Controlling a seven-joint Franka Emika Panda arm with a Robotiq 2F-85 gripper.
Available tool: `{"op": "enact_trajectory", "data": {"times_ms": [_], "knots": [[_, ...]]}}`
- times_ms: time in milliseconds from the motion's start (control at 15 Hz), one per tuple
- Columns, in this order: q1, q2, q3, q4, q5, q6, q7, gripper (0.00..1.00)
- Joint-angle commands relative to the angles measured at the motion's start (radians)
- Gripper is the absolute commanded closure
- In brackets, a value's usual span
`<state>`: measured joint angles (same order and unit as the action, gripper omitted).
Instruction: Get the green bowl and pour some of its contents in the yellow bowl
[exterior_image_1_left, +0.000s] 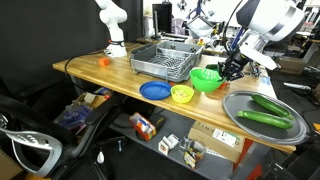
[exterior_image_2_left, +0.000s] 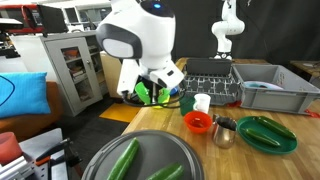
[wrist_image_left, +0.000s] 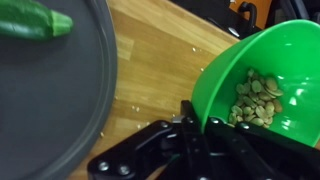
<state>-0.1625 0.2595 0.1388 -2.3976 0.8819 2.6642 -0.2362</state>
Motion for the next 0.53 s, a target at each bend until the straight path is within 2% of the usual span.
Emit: {"op": "enact_trajectory", "data": {"times_ms": [0, 267, 400, 467], "knots": [[-0.037, -0.114, 0.058, -0.171, 0.251, 0.037, -0.229, 0.99], [-0.039, -0.137, 0.025, -0.203, 0.453, 0.026, -0.434, 0.99], [-0.036, -0.113, 0.011, -0.184, 0.458, 0.053, -0.457, 0.99], [-0.031, -0.092, 0.003, -0.172, 0.424, 0.071, -0.442, 0.99]]}}
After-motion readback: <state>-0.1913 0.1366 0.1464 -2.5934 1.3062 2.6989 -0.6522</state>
